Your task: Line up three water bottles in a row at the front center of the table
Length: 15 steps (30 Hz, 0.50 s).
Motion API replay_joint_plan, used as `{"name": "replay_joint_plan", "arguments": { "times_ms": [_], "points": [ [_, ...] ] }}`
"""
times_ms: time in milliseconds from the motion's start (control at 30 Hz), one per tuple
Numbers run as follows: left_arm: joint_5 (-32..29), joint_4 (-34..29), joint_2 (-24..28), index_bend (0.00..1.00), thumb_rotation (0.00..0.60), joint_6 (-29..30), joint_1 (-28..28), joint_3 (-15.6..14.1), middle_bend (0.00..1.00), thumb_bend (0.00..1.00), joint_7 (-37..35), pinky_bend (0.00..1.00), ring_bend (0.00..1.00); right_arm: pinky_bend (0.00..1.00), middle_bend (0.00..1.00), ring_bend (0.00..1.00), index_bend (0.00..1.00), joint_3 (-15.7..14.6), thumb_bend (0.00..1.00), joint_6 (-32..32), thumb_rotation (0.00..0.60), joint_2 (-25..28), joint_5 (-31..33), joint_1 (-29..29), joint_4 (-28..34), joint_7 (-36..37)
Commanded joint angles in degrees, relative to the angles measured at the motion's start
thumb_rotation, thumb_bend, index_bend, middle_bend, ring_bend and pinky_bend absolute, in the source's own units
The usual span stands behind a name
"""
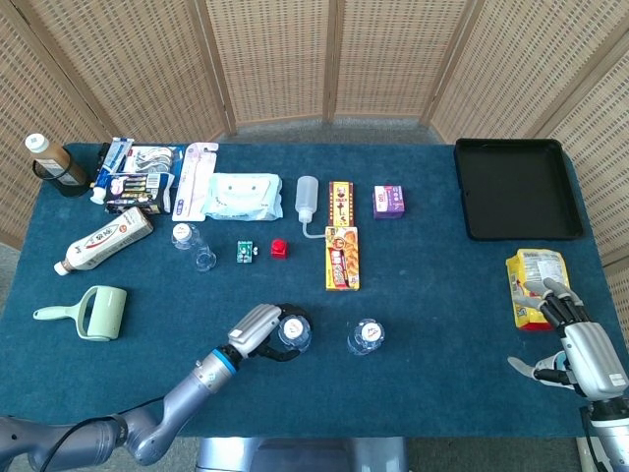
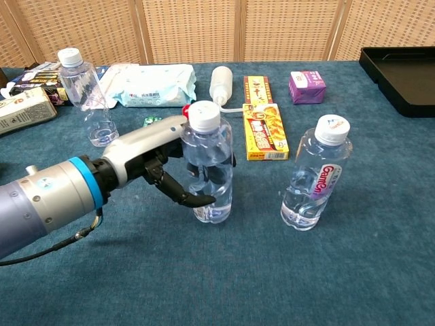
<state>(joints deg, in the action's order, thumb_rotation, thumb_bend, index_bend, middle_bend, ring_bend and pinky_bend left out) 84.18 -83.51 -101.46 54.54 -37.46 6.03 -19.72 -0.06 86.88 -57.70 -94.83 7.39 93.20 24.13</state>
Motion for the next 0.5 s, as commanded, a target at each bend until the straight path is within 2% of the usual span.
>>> {"name": "replay_joint_plan", "arguments": {
  "times_ms": [33,200,267,333,433,500],
  "points": [
    [-0.78,0.34,-0.62,0.43,0.6,-0.67,-0.57,0.14,0.48,0.29,0.73,0.38,0.36,0.0,0.14,0.05,0.24,0.03,0.0,-0.06,0.6,0.02,0.01,0.02,0.03,-0.02],
    [-0.91,0.75,-1.35,0.43,0.6,-0.55,-0.88,-0.14,0.48,0.29,1.58,0.38,0.36,0.0,0.14,0.05,0.24,0.07,0.0,-0.12,0.6,0.03,0.07,-0.01,-0.07,0.1],
    [-0.8,0.68,-1.28,0.42,0.6,-0.86,-1.08,-0.5,0.44,0.28,1.67,0.36,0.31,0.0,0.14,0.05,0.24,0.07,0.0,-0.16,0.6,0.04,0.04,0.0,-0.1,0.14],
    [-0.82,0.41,-0.84,0.34,0.6,-1.69,-1.41,-0.86,0.34,0.28,1.5,0.32,0.21,0.0,0.14,0.05,0.24,0.07,0.0,-0.1,0.6,0.06,-0.05,-0.01,-0.08,0.18],
    [-0.91,0.48,-0.43,0.11,0.6,-2.32,-1.81,-1.13,0.12,0.27,2.08,0.26,0.07,0.0,0.14,0.05,0.24,0.1,0.0,-0.1,0.6,0.12,-0.08,-0.01,-0.06,0.17],
    [-1.01,0.4,-0.38,0.02,0.6,-2.34,-1.87,-1.2,0.04,0.26,2.12,0.23,0.02,0.0,0.14,0.05,0.24,0.09,0.0,-0.14,0.6,0.16,-0.08,-0.02,-0.04,0.17]
  ]
}}
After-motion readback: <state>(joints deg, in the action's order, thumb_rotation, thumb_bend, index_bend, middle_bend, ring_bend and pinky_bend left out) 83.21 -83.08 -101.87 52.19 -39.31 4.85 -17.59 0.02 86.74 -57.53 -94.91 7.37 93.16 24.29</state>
